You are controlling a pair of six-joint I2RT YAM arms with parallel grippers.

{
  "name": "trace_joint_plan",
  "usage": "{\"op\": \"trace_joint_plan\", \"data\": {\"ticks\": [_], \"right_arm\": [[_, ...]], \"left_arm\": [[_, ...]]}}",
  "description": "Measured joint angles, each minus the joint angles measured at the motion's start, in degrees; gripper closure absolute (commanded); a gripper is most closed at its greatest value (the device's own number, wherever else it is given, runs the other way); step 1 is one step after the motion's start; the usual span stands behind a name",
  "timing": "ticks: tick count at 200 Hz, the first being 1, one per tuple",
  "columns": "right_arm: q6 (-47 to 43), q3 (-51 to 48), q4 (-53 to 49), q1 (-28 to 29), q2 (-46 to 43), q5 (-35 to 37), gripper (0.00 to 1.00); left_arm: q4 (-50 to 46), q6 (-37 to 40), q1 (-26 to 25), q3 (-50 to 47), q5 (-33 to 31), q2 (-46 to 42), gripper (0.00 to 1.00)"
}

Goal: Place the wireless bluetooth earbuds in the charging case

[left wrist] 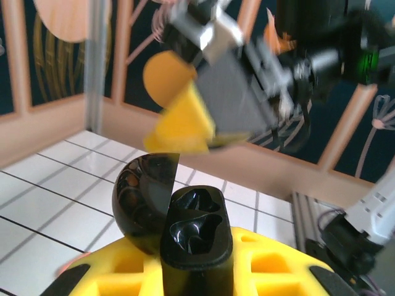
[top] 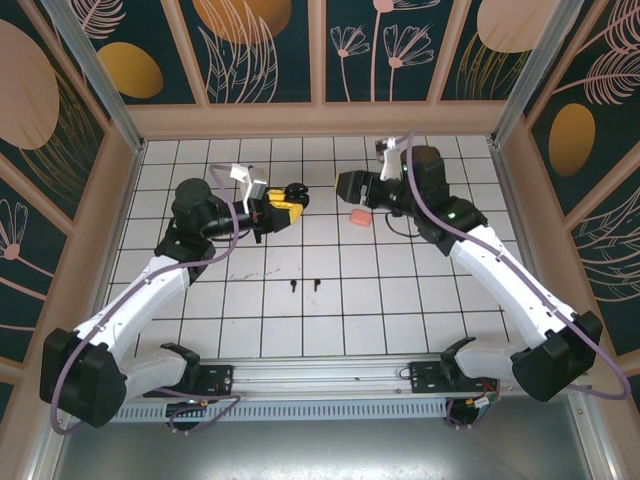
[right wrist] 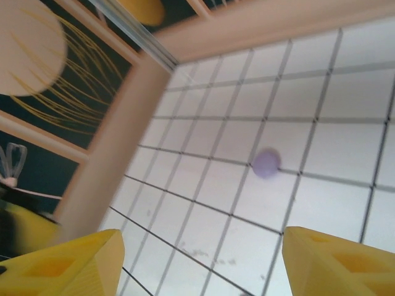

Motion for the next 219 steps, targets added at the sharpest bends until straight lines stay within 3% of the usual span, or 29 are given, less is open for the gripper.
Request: {"op": "trace_joint_plan", "data": {"ticks": [42,97,152,219], "right_arm": [[4.6,-11.1,0.5,4.0,2.4,3.4,0.35],[11.3,-11.4,1.3,16.2,12.5,9.8,0.42],[17.3,-1.1,-4.2,22.6,26.0,16.5,0.50],[20.9,11.4,-12.2,27.9,38.6,22.2,0.57]], "left_arm": [[5.9,-1.7,0.3,-2.8,-10.4,-2.4,1.00],[9.9,-2.8,1.9,-5.0,-25.3,-4.3,1.00],[11.1,-3.8,3.4,-5.9,-35.8,-4.3,1.00],[12.4,-4.8,5.2,-6.0,-39.4,-4.3,1.00]]}}
